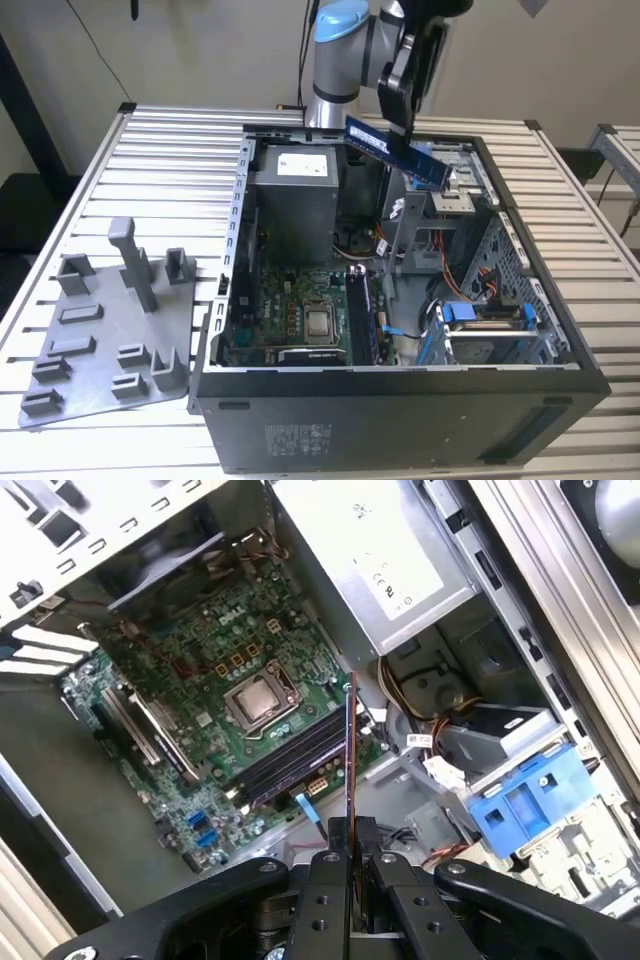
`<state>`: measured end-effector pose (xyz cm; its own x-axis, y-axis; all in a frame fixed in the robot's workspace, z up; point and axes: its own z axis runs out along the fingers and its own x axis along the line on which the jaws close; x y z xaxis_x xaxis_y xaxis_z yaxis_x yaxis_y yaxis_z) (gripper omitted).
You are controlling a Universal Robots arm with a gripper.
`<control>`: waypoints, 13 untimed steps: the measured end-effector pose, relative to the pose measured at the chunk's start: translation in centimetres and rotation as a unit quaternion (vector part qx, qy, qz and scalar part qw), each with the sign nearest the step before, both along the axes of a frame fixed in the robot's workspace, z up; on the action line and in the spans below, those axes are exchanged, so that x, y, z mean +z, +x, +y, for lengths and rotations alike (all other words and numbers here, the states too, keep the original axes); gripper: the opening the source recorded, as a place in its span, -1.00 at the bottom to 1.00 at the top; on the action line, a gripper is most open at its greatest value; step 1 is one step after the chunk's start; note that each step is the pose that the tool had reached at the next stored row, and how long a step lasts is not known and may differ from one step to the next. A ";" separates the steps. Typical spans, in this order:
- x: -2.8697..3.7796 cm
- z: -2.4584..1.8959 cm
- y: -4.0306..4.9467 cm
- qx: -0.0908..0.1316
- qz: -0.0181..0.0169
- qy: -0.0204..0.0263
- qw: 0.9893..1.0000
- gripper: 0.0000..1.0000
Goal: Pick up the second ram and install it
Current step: 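Insert the second ram into the second slot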
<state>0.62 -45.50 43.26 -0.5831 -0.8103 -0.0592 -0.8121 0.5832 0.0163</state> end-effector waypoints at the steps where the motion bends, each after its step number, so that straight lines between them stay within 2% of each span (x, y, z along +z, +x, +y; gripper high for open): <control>1: -0.01 0.00 -0.03 -0.006 0.000 0.000 1.000 -0.73; 8: -0.03 0.00 -0.20 -0.041 0.000 0.000 0.999 -0.73; 13: -0.10 0.00 -0.20 -0.072 0.000 0.000 0.997 -0.73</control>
<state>0.42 -45.50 43.16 -0.6939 -0.7176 -0.0591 -0.7195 0.6943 0.0165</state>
